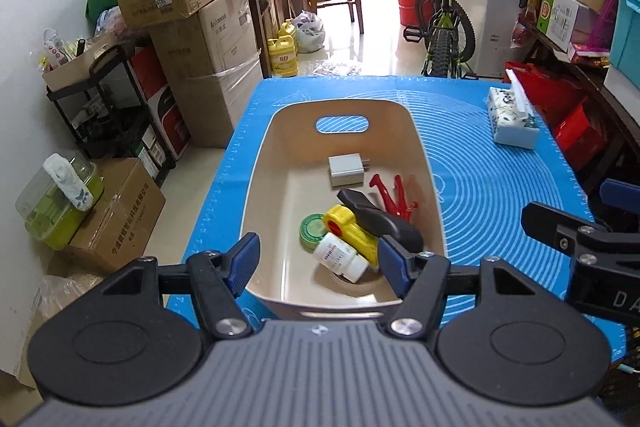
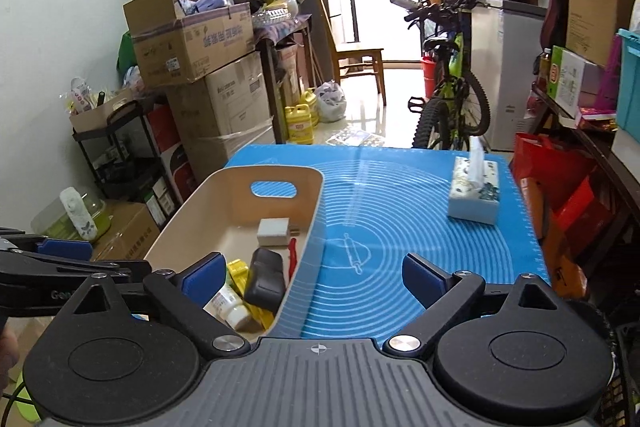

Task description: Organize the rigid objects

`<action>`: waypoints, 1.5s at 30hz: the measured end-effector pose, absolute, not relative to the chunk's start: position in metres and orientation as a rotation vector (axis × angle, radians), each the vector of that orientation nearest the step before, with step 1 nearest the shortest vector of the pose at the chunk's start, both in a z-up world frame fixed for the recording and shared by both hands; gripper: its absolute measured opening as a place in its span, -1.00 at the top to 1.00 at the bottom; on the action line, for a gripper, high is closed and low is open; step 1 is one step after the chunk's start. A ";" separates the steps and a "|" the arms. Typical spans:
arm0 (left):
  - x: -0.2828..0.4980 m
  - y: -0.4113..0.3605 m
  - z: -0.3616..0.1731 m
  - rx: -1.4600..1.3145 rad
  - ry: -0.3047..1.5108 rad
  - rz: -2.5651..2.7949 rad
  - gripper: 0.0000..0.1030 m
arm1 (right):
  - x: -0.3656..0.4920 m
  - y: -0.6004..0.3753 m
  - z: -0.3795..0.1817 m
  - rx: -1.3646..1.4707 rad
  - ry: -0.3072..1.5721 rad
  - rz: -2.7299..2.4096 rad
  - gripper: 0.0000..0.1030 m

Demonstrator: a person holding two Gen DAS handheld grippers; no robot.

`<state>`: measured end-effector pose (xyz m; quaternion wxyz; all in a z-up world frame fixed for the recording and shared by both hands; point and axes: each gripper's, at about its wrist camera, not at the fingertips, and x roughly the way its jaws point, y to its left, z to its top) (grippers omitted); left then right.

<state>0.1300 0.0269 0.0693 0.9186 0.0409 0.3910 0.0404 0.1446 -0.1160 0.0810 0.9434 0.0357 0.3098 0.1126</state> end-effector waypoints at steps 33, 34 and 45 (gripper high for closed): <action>0.034 0.001 0.040 0.068 0.709 0.090 -0.41 | 0.032 -0.152 0.051 0.033 0.613 0.190 -0.85; 0.033 0.000 0.037 0.072 0.710 0.091 -0.41 | 0.030 -0.153 0.049 0.033 0.611 0.188 -0.85; 0.021 0.003 0.017 0.083 0.710 0.083 -0.41 | 0.008 -0.163 0.032 0.040 0.569 0.186 -0.84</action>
